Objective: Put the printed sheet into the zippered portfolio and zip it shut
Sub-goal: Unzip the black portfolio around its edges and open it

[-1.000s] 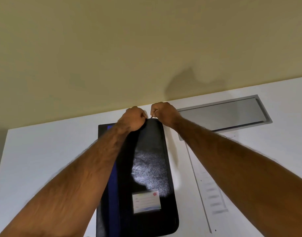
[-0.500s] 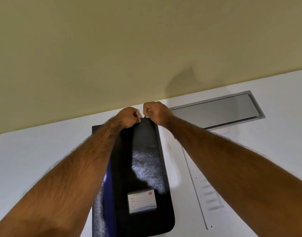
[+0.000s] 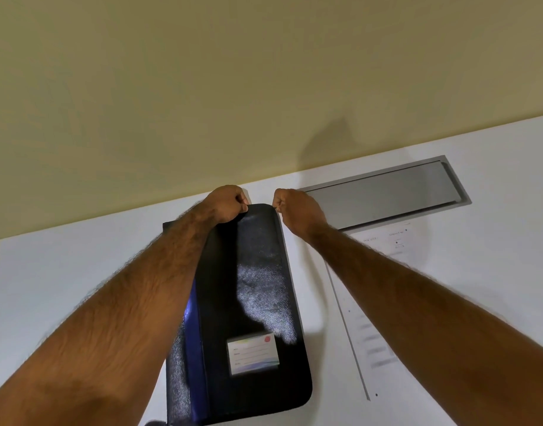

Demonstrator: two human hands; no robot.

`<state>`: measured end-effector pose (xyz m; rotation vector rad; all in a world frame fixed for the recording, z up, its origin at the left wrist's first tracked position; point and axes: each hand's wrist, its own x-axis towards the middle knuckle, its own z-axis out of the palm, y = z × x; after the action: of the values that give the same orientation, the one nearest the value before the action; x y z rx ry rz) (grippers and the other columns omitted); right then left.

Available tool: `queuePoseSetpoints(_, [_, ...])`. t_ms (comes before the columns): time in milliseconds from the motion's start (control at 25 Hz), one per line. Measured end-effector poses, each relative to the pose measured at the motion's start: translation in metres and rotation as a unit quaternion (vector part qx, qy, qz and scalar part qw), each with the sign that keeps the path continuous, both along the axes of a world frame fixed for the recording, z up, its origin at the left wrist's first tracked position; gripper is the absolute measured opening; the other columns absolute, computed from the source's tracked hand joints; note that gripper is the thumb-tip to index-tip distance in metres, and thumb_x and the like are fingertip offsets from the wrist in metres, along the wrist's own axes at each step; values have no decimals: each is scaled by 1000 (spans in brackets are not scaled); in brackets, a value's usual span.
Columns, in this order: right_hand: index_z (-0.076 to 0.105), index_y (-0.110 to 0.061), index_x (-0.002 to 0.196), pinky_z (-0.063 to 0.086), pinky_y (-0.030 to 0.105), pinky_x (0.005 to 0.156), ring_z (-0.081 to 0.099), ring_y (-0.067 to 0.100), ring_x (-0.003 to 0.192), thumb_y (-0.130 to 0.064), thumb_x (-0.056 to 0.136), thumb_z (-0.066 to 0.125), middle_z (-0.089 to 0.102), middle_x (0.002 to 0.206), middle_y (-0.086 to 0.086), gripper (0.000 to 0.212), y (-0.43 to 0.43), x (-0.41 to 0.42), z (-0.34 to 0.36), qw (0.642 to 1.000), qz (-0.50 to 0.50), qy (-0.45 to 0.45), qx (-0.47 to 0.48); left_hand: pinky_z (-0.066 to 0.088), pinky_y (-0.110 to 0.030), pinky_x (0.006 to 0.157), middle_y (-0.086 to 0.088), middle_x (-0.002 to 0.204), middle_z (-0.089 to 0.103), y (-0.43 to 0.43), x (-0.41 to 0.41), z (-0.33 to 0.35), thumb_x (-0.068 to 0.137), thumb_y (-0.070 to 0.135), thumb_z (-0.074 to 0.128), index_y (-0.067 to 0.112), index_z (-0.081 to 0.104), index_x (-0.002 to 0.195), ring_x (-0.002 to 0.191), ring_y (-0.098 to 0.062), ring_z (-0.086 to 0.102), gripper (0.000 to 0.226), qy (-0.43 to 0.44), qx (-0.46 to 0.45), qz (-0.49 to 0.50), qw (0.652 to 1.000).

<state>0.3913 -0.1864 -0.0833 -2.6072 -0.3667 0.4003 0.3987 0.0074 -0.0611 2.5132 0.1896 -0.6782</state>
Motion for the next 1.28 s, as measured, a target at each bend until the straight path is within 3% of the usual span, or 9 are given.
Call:
queuePoseSetpoints(120, [67,-13,99,57,29,80,64,16,78,-1,93,58,70,92,4,16,-7,-24,2,999,-38,-14,0,36,-28,75,-2,94,61,1,0,1,92,13,67,14,62,88,90,-19,54,7,1,8,-2,1000])
queuePoseSetpoints(360, [69,-12,95,47,27,66,60,15,79,4,92,54,67,91,1,22,-20,-97,3,992,-119,19,47,35,-26,76,-1,94,60,-3,-4,5,93,10,65,14,63,89,90,-18,53,6,-9,7,-1,1000])
queuePoseSetpoints(680, [55,-20,82,49,32,68,53,16,79,3,89,54,58,84,-5,24,-43,-189,-15,988,-129,17,83,37,-30,78,-6,101,62,-10,-9,-1,95,10,62,8,65,98,92,-21,53,5,-32,29,2,999])
queuePoseSetpoints(840, [51,-25,79,50,33,69,54,14,79,-1,91,51,58,84,-8,27,-48,-209,-19,987,-137,15,86,46,-37,86,-12,112,65,-15,-21,-6,95,10,51,9,62,105,105,-33,59,15,-68,63,22,995])
queuePoseSetpoints(920, [52,-23,78,51,35,69,54,15,78,-1,91,51,58,83,-7,25,-49,-211,-19,985,-147,15,94,46,-43,98,-15,120,63,-33,-39,-1,92,6,49,9,63,114,112,-38,58,27,-141,94,-48,984])
queuePoseSetpoints(1000, [51,-22,77,50,38,67,54,15,76,2,88,50,56,81,-7,26,-48,-209,-17,983,-152,15,105,38,-40,108,-13,125,64,-60,-67,2,87,-2,49,9,67,118,119,-35,57,38,-188,70,-229,952])
queuePoseSetpoints(1120, [48,-21,75,49,41,64,52,17,74,4,85,49,53,78,-6,27,-48,-204,-13,983,-148,8,109,29,-34,114,-3,114,68,-95,-108,6,86,2,51,16,72,108,114,-25,58,34,-154,125,-491,848])
queuePoseSetpoints(1160, [47,-21,75,49,40,63,51,17,74,3,86,48,53,78,-6,26,-49,-202,-12,983,-149,8,108,27,-34,115,-3,111,67,-99,-113,5,89,5,51,17,72,107,111,-24,58,30,-147,158,-520,826])
queuePoseSetpoints(1280, [50,-21,78,50,37,63,53,18,75,0,89,49,56,80,-5,24,-53,-200,-10,982,-152,8,109,26,-34,116,-3,110,65,-104,-114,13,92,10,50,15,70,107,112,-24,56,25,-120,199,-530,816])
